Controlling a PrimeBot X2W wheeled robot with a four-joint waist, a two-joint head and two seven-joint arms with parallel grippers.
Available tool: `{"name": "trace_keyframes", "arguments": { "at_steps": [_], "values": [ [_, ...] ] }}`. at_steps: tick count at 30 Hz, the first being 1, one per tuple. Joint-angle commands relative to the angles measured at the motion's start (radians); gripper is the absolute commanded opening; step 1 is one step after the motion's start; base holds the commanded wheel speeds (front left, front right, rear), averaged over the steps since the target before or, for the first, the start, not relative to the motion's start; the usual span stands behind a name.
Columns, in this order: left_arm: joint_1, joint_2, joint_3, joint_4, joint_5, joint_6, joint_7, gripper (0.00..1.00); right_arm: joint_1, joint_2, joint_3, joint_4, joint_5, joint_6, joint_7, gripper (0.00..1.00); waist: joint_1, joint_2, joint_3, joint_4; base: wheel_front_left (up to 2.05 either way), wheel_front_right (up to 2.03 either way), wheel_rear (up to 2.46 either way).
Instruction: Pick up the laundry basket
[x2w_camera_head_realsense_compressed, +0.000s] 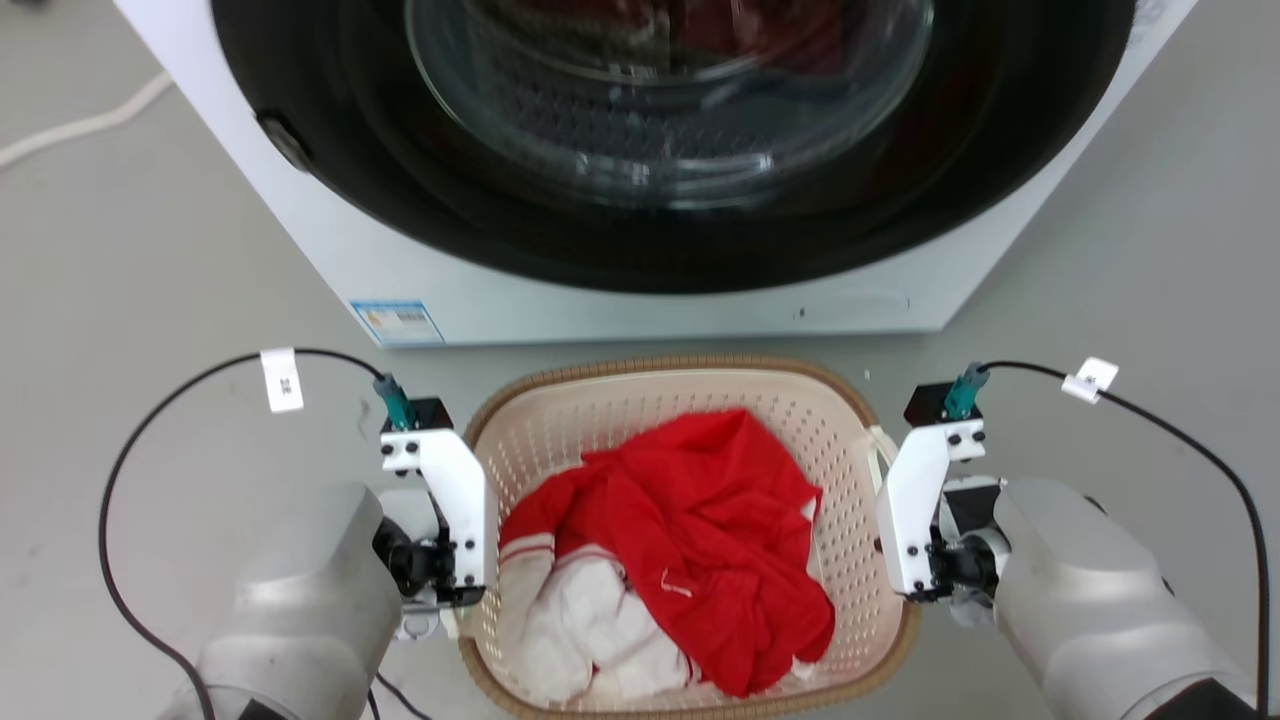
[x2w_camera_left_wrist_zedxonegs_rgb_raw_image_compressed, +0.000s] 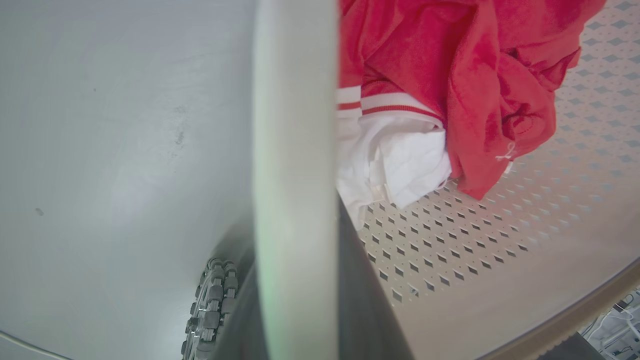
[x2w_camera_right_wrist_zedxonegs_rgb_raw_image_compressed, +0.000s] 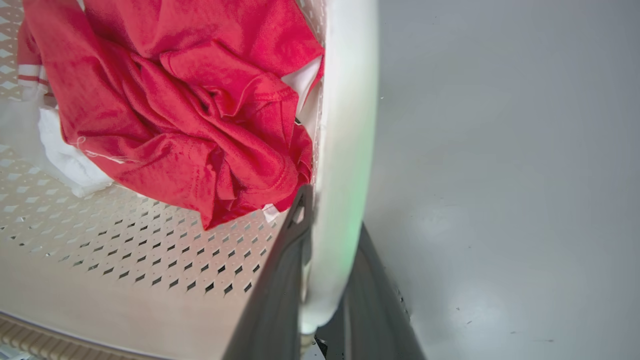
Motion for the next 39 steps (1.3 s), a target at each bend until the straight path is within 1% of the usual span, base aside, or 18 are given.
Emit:
{"name": "trace_keyframes", "arguments": {
  "at_steps": [1, 18, 27, 32, 39],
  "values": [
    [0.017, 0.002, -0.002, 0.005, -0.011, -0.004, 0.011, 0.0, 0.028, -0.015, 0.002, 0.003, 0.003, -0.002, 0.015, 0.0, 0.0002, 0.0, -0.066, 0.013, 0.0, 0.0, 0.0],
    [0.127, -0.012, -0.023, 0.04, -0.054, -0.004, 0.036, 0.0, 0.171, -0.012, -0.032, 0.005, -0.008, -0.002, 0.129, 0.0, 0.0002, 0.0, -0.282, -0.001, 0.0, 0.0, 0.0],
    [0.158, -0.018, -0.028, 0.048, -0.068, -0.004, 0.032, 0.0, 0.188, -0.012, -0.077, 0.005, -0.034, -0.002, 0.19, 0.0, 0.0002, 0.0, -0.325, -0.01, 0.0, 0.0, 0.0],
    [0.16, -0.019, -0.032, 0.049, -0.075, -0.004, 0.04, 0.0, 0.182, -0.009, -0.101, 0.005, -0.055, -0.002, 0.229, 0.0, 0.0002, 0.0, -0.332, -0.011, 0.0, 0.0, 0.0],
    [0.158, -0.024, -0.036, 0.048, -0.083, -0.004, 0.041, 0.0, 0.174, -0.002, -0.132, 0.005, -0.083, -0.002, 0.249, 0.0, 0.0002, 0.0, -0.326, -0.009, 0.0, 0.0, 0.0]
  ]
}}
